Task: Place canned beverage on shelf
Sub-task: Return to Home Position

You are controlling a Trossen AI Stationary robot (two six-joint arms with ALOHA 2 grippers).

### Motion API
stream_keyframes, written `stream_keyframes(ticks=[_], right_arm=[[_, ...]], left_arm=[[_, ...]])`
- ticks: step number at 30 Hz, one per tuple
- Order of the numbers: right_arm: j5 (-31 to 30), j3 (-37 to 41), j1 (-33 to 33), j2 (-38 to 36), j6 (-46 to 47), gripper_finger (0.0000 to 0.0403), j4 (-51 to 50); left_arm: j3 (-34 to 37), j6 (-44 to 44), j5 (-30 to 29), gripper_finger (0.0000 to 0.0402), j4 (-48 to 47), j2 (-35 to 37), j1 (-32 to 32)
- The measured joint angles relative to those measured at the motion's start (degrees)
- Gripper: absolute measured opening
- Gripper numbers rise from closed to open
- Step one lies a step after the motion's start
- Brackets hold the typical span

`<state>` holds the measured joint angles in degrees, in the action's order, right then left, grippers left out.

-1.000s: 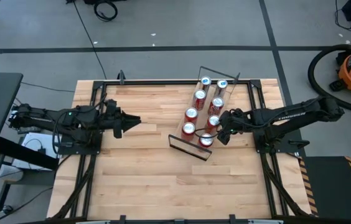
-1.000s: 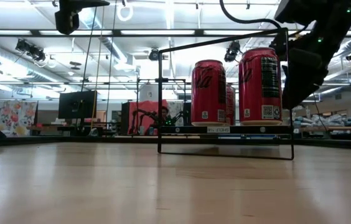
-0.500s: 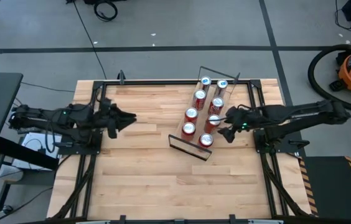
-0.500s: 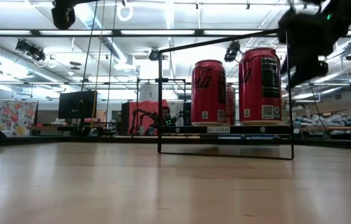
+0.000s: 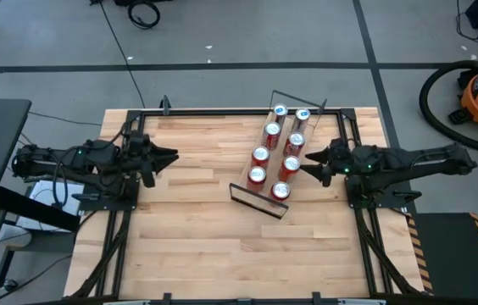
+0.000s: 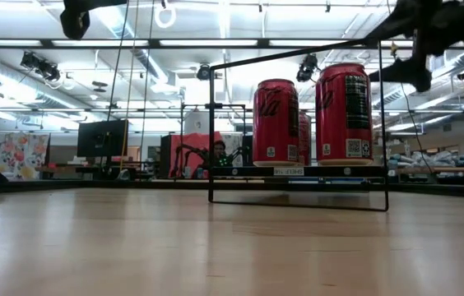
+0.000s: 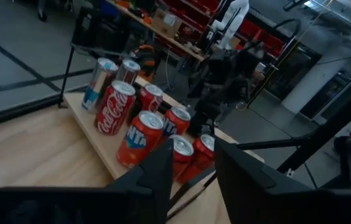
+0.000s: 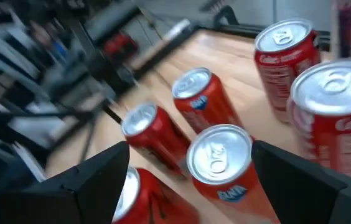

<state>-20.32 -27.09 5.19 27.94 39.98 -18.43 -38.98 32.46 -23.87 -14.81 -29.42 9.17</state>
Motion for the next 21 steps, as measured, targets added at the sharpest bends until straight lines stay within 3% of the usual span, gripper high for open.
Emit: stream_keyframes(ticks=[5, 8, 13, 21], right_arm=[[0.31, 10.53, 0.0, -5.27, 4.37, 0.0347, 15.06], [0.42, 13.07, 0.0, -7.55, 5.33, 0.0347, 18.46], [0.35, 13.4, 0.0, -13.08, 3.84, 0.0347, 16.28], [-4.54, 13.4, 0.02, -24.62, 1.49, 0.0347, 9.24]], left_arm=[[0.0, -2.1, -0.12, 0.0101, 1.6, -0.21, 0.0], [0.0, -2.17, -0.1, 0.0086, 1.61, -0.21, -0.06], [0.02, -1.19, -0.1, 0.0057, 1.84, -0.99, -0.07], [0.13, -0.3, -0.08, 0.0019, 3.21, -6.52, -0.09]])
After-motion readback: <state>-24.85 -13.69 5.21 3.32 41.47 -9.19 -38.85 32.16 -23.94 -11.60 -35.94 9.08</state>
